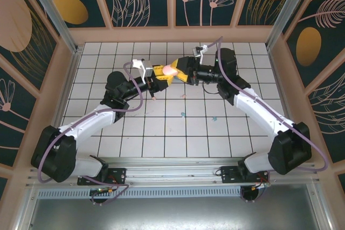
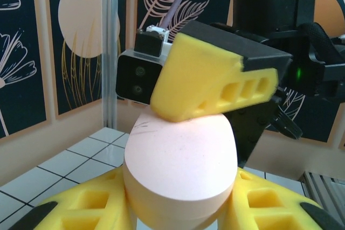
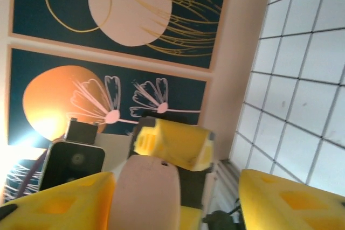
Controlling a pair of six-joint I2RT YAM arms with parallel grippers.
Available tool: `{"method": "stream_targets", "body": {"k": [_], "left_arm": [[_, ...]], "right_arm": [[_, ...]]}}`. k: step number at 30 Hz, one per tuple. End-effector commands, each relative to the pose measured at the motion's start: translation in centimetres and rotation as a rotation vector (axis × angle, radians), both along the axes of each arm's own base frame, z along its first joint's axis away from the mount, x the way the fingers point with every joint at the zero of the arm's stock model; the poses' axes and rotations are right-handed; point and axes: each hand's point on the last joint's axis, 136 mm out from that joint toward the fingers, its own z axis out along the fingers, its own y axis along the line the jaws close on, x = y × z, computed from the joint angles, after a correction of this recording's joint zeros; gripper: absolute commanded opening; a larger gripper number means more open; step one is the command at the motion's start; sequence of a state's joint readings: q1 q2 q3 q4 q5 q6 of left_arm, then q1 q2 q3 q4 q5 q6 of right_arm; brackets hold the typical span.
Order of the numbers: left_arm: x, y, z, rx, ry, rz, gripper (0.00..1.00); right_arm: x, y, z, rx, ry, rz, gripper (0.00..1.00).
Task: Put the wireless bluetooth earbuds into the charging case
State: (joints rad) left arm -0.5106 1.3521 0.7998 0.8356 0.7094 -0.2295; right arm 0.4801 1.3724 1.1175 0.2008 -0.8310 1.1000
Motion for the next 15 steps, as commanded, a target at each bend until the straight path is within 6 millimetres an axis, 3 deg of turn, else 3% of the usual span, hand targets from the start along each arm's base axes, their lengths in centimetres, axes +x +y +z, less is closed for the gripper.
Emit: {"method": "stream_targets", "body": {"k": [1,5,7,10,15], "left_arm": [[-1.0,0.6,2.1,0.012,-0.075,0.006,0.22],[-2.0,1.0,1.0,0.090,-0.073,0.005,0.21],[-2.5,1.3,0.4,0.130,-0.070,0.005,0.21],[-3.1,1.6,-0.4,0.170,-0.065,0.006,0.19],[-3.9,1.7,-0.9,0.203,-0.044,-0.022,0.17]], "right_arm": [[0.6,-3.8,2.9,-0.042,-0.141,-0.122,0.65],[0.2,-8.5,6.0,-0.116,-0.378,-0.298,0.68],[-0.9,-9.1,7.1,-0.203,-0.547,-0.325,0.69],[-2.9,-8.4,7.2,-0.351,-0.763,-0.265,0.70],[-5.2,-5.7,4.2,-0.508,-0.920,-0.085,0.74]]}}
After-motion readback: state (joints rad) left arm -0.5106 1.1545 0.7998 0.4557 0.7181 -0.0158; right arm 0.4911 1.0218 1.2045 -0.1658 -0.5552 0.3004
